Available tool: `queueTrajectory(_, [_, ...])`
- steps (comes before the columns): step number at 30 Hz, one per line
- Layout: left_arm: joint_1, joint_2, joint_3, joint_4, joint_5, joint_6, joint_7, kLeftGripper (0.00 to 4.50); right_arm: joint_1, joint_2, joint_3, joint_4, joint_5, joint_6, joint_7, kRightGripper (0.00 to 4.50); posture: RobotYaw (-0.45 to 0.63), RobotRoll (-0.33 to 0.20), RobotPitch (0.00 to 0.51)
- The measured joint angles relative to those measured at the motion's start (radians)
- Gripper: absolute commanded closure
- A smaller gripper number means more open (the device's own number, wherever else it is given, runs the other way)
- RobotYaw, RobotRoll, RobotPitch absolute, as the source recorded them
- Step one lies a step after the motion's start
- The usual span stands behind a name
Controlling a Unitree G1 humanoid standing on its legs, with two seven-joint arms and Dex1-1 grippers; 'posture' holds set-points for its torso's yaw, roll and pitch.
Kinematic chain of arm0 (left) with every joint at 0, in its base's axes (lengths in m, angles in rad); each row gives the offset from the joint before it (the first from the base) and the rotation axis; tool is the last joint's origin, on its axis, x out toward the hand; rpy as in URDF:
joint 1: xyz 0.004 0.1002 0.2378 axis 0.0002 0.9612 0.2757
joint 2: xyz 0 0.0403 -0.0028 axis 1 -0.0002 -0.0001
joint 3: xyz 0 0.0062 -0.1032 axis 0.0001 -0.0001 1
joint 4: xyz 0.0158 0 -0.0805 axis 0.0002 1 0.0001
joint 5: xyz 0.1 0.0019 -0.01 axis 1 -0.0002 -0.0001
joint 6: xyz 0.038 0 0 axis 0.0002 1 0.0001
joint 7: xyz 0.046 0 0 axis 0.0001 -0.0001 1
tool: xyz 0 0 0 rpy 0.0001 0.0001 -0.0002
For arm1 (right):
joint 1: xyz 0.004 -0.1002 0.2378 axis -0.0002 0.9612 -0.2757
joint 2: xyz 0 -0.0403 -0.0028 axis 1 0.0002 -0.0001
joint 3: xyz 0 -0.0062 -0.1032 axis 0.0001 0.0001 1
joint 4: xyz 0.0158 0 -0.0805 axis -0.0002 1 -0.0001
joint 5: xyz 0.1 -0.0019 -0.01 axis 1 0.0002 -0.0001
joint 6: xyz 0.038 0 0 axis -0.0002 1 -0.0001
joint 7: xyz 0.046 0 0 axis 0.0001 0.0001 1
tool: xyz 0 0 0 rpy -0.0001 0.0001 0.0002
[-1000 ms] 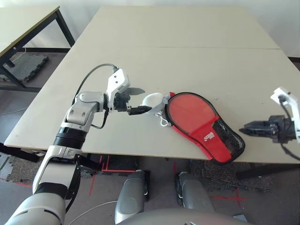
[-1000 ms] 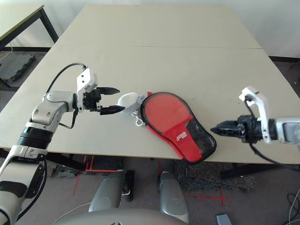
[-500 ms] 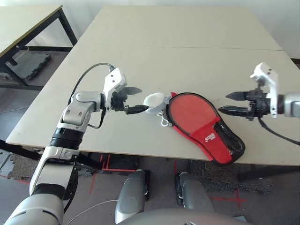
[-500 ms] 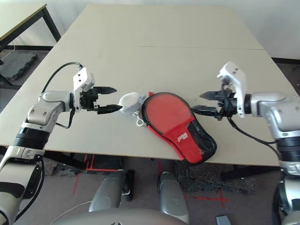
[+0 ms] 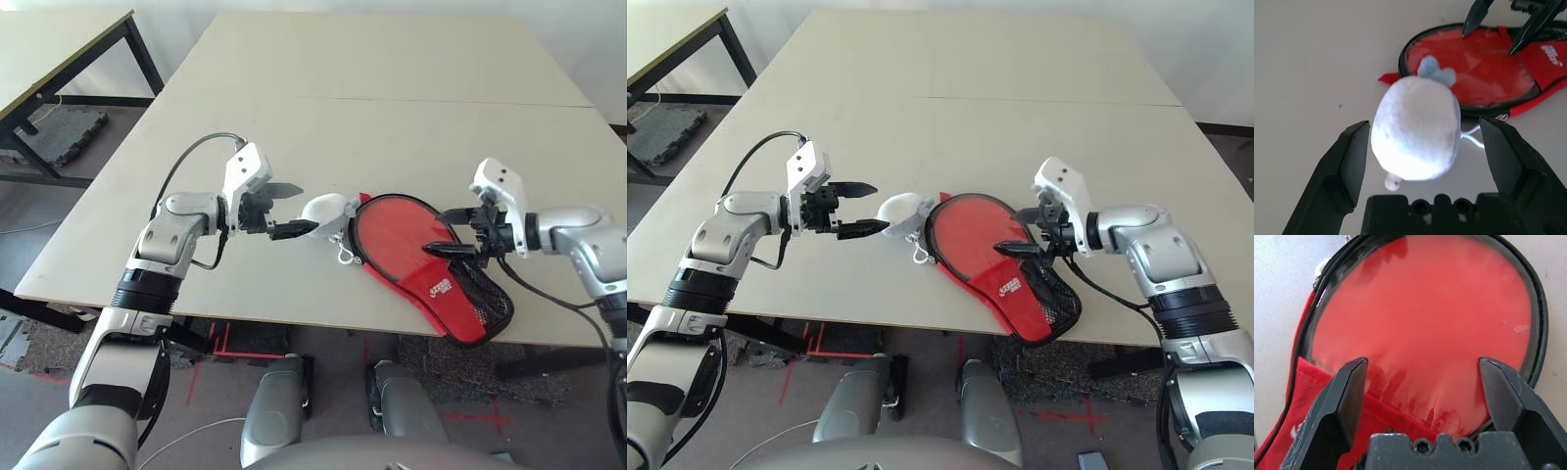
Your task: Store the ping-pong paddle in its case and zip it.
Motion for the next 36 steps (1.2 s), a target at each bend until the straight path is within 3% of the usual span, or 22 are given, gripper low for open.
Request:
queueTrajectory(7, [-0.014, -0.014, -0.012, 0.03, 0.0, 0.0, -0.001, 0.0, -0.013, 0.037, 0.001, 0.062, -0.028, -0.042, 0.0, 0.02, 0.14, 0.0, 0.105])
queueTrajectory(21, [-0.036, -0.047, -0.085, 0.117, 0.048, 0.003, -0.009, 0.0, 0.017, 0.017, -0.01, 0.026, -0.033, 0.007, 0.011, 0.02, 0.13, 0.0, 0.12])
queueTrajectory(23, [-0.046, -0.06, -0.096, 0.13, 0.062, -0.004, -0.001, 0.57, 0.022, 0.016, -0.012, 0.018, -0.031, 0.012, 0.011, 0.0, 0.12, 0.0, 0.123])
queueTrajectory(33, [-0.174, -0.105, -0.13, 0.359, 0.219, -0.173, 0.156, 4.37, 0.061, 0.014, -0.034, -0.041, -0.013, 0.056, 0.007, 0.0, 0.11, 0.0, 0.126])
queueTrajectory(36, [-0.216, -0.128, -0.134, 0.434, 0.258, -0.235, 0.192, 4.47, 0.072, 0.014, -0.041, -0.052, -0.012, 0.059, 0.004, 0.0, 0.1, 0.0, 0.127])
